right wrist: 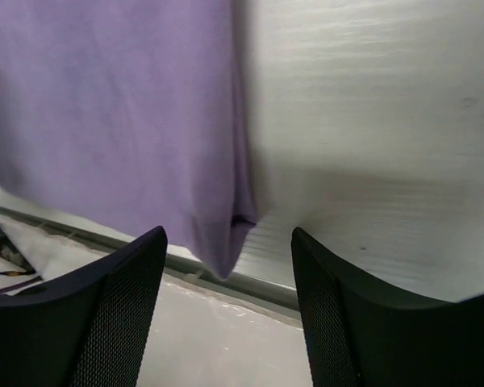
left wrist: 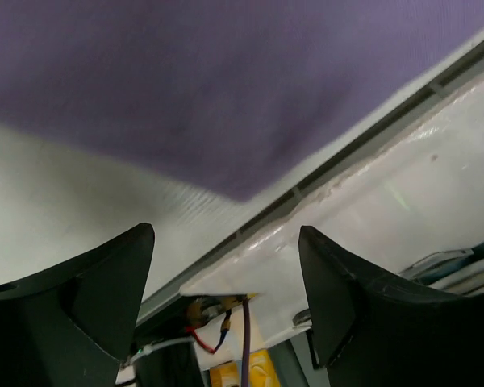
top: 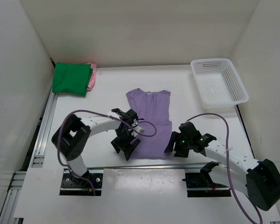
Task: Fold and stack the t-shirts
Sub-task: Grab one side of the 2/3 rectangular tshirt with both arms
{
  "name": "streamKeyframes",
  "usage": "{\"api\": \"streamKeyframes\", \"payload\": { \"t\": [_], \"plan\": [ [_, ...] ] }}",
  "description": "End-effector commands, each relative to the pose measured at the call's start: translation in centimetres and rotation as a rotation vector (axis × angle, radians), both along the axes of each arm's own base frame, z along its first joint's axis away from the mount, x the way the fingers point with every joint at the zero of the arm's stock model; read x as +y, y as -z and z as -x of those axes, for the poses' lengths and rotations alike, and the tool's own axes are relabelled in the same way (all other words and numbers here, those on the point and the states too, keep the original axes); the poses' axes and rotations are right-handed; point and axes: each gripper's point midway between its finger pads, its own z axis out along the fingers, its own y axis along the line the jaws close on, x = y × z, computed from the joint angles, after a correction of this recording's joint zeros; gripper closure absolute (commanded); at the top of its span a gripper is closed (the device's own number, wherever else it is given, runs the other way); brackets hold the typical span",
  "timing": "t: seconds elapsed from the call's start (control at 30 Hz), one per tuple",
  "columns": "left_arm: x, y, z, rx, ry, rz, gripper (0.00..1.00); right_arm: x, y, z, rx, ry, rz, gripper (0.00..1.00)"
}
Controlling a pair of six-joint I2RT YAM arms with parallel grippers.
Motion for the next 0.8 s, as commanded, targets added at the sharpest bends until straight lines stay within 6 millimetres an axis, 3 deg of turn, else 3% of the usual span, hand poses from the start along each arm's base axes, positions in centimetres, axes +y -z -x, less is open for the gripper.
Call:
{"api": "streamKeyframes", "payload": {
  "t": [0.0,0.1,0.27,0.4,0.53,0.57,0.63,0.67,0.77],
  "plan": [
    [-2.7,0.0,0.7,0.053,0.02,0.111,0.17,1.6,-0.3,-0.1,-0.012,0.042,-0.079,0.32],
    [-3.6,0.6,2.5,0.152,0.037,0.128,0.14,1.5,-0.1,0.1,-0.008,0.057,-0.077,0.33],
    [-4.4,2.0,2.6,0.214,0.029,0.128,0.16,0.5,0.8,0.7,0.012,0.094,-0.018,0.34],
    [-5.3,2.2,2.4,0.245,0.026,0.143,0.23,0.2,0.7,0.3,0.001,0.117,-0.002,0.45],
    [-5.3,2.3,1.4,0.236,-0.002,0.153,0.33,1.0,0.4,0.2,0.02,0.102,-0.021,0.48],
    [-5.3,2.3,0.7,0.22,-0.014,0.155,0.4,1.0,0.4,0.2,0.021,0.102,-0.02,0.48],
    [-5.2,2.4,-0.2,0.184,-0.018,0.15,0.49,1.2,0.2,0.2,0.026,0.098,-0.026,0.56],
    [-5.3,2.6,-0.5,0.17,-0.017,0.151,0.58,1.2,0.2,0.2,0.021,0.087,-0.023,0.59],
    [-5.2,2.7,-0.6,0.162,-0.016,0.143,0.65,1.2,0.0,0.2,0.018,0.079,-0.02,0.67]
  ]
}}
